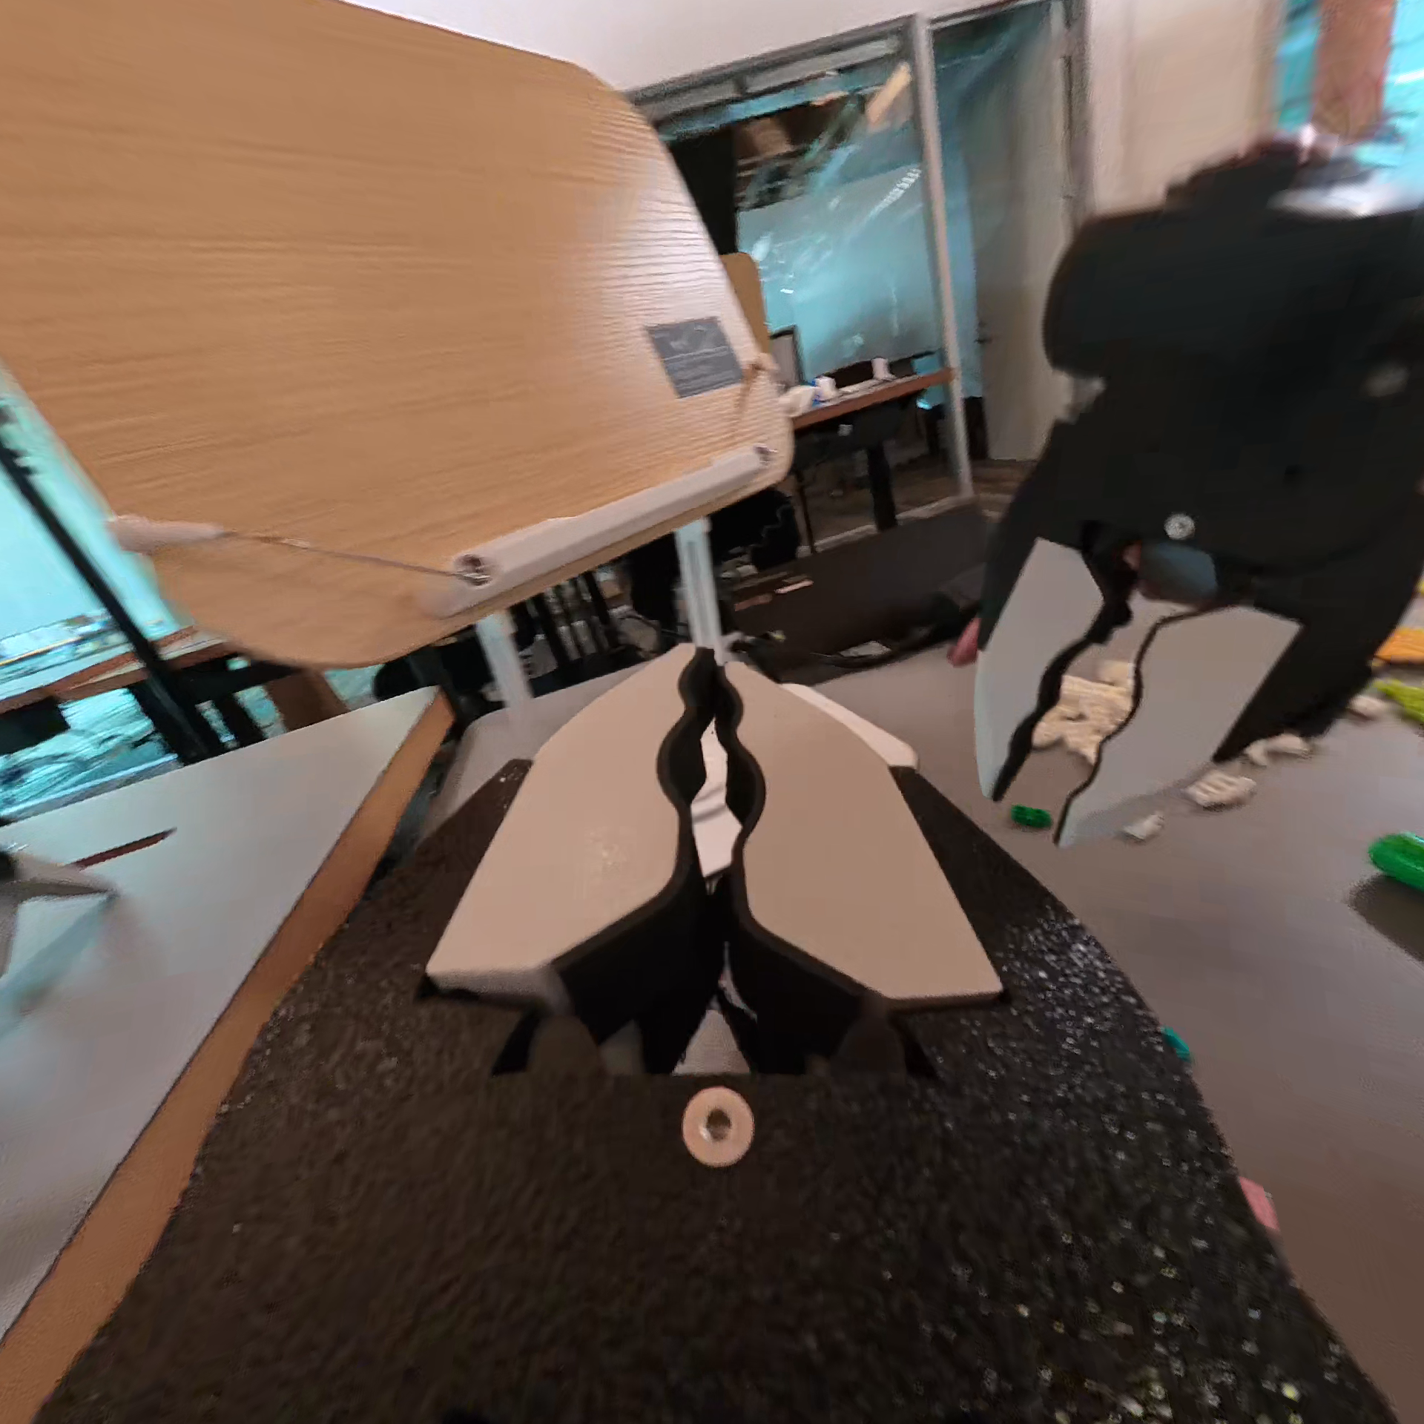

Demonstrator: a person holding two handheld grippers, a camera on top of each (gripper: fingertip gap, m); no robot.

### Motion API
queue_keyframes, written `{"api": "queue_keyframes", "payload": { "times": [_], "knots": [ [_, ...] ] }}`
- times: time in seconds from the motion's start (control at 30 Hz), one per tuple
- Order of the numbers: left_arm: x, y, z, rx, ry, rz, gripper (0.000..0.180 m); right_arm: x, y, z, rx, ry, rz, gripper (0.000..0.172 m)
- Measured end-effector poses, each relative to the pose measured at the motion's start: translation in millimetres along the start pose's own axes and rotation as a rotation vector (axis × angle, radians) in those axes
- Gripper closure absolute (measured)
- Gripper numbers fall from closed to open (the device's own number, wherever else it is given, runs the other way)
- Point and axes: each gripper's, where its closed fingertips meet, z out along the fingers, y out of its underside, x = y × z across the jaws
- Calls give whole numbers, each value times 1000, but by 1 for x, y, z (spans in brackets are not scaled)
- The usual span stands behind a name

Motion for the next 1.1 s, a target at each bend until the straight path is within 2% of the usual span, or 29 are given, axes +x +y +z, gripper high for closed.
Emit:
{"api": "queue_keyframes", "payload": {
  "times": [0.1,0.17,0.33,0.47,0.6,0.77,0.83,1.1],
  "knots": [
    [-27,5,-4,-7,-136,-18,174,19,-5,14,18,17,90,151],
    [-34,5,-6,-8,-153,-19,180,32,-11,22,35,21,182,152],
    [-50,3,-12,12,-194,-91,180,66,-24,45,16,51,410,155],
    [-60,6,-14,14,-258,-88,175,79,-39,63,27,-19,601,154],
    [-61,8,-12,6,-272,-64,174,83,-44,77,1,-74,704,151],
    [-59,6,-10,5,-290,-27,173,86,-41,85,-65,-46,641,148],
    [-61,4,-11,11,-327,-12,165,85,-40,85,-94,-46,609,149],
    [-54,3,-9,5,-312,38,164,75,-44,85,-114,-65,527,163]
  ]
}}
